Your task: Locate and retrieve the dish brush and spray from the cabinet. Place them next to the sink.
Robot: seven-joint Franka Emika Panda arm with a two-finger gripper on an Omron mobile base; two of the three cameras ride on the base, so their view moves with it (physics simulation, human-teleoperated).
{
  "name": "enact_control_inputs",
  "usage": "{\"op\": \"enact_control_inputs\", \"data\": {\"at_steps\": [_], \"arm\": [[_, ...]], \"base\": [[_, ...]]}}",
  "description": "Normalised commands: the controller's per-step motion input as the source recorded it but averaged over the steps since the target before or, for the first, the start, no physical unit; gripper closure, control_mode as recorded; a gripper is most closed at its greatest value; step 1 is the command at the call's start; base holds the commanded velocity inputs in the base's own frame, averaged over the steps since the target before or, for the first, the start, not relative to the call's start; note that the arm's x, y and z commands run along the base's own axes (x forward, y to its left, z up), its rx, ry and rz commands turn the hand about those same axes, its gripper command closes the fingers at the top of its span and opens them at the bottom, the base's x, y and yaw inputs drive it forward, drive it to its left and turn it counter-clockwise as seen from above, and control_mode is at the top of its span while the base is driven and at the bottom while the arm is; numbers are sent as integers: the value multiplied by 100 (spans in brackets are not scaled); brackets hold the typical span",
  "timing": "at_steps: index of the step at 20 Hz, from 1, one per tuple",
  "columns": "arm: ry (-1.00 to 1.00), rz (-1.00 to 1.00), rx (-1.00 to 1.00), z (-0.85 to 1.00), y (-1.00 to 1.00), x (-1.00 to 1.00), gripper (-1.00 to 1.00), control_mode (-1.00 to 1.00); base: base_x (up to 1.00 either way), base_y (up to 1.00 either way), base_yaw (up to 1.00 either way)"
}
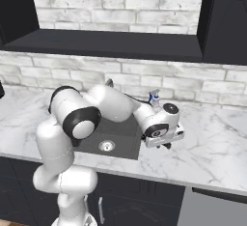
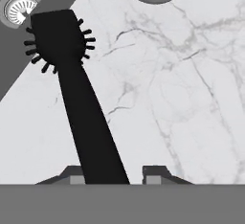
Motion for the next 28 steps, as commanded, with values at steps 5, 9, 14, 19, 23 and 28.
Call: {"op": "enact_control_inputs", "data": {"at_steps": [5,9,14,19,23,28], "arm": [[0,3,0,-15,0,19,-100,-100],[1,1,0,-8,5,12,-100,-100],[10,0,-6,6,45,-2,-100,-100],[4,-2,-10,12,67,-20,-100,-100],[2,-7,-10,1,78,-24,-100,-100],[0,-12,-4,3,82,-22,-100,-100]], "base": [[0,0,0],[0,0,0],[0,0,0],[0,0,0],[0,0,0],[0,0,0]]}}
